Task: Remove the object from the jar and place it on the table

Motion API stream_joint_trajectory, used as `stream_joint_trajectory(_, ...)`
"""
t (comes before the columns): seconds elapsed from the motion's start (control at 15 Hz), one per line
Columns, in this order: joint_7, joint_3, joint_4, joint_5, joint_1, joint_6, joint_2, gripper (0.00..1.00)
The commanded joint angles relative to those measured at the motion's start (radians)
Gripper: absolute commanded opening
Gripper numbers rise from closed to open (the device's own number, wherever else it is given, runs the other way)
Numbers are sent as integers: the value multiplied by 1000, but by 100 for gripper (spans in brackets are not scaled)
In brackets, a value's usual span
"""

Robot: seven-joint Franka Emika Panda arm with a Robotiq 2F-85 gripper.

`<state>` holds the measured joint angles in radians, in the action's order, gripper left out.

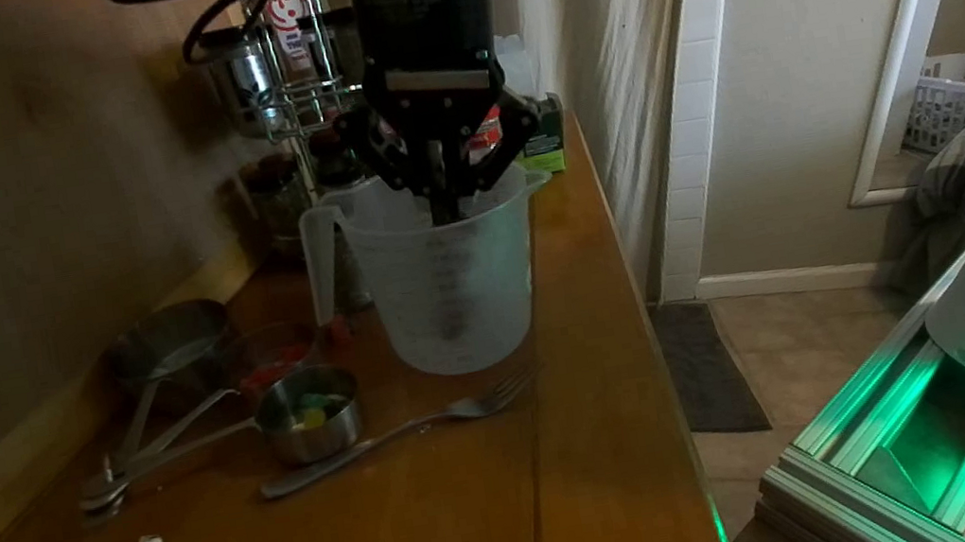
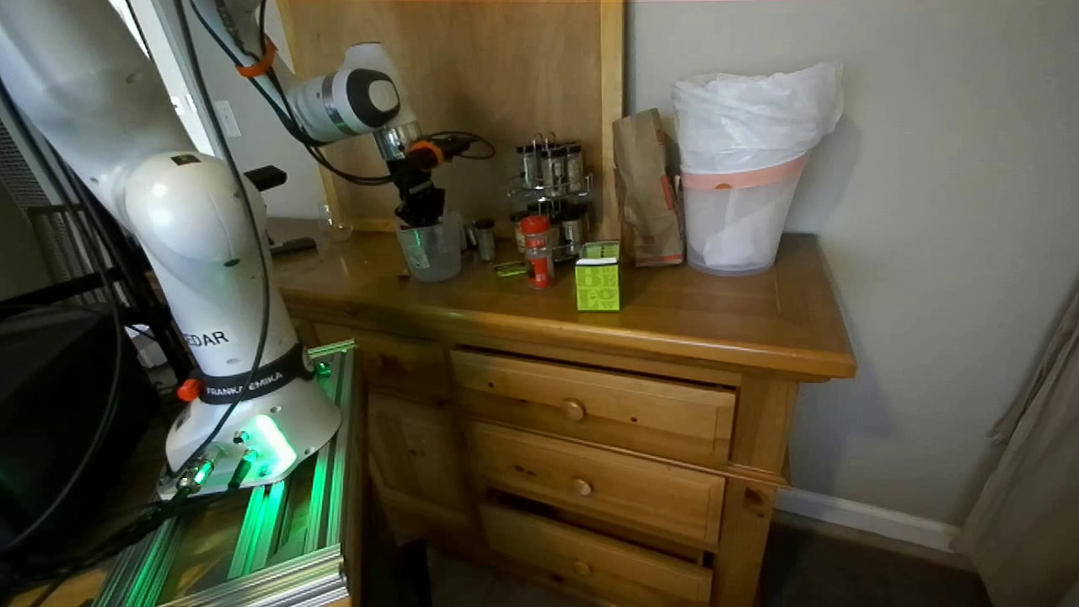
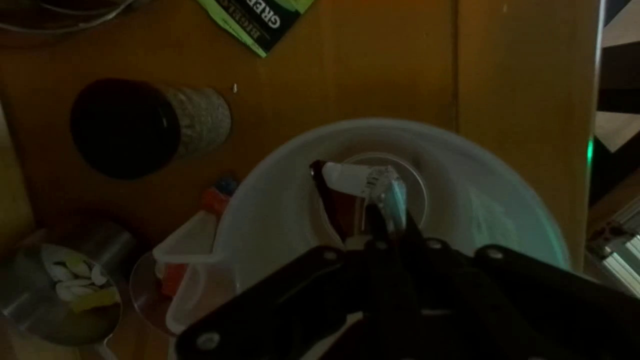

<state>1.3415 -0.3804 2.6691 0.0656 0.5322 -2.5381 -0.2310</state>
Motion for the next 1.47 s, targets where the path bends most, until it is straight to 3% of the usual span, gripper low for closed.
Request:
stream_joint_trajectory(0.0,-61,5,27,-48,42,99,-152,1)
stream_joint_trajectory(0.47,-294,-36,-7,55,79,219,-336,1)
stream_joint_trajectory(0.67,-479,-108,-32,185,66,298,-402,1)
stream_joint_trajectory(0.87,-632,-134,-24,286,61,374,-449,1)
stream_joint_trajectory(1.0,-713,-100,24,304,69,419,-487,1)
stream_joint_trajectory(1.07,-684,-29,48,231,120,397,-466,1)
stream_joint_trajectory(1.13,-687,-66,-7,286,113,412,-433,6)
stream_joint_trajectory(1.33,-688,-11,32,274,131,410,-440,1)
stream_joint_trajectory(1.4,-725,4,38,285,102,391,-455,1)
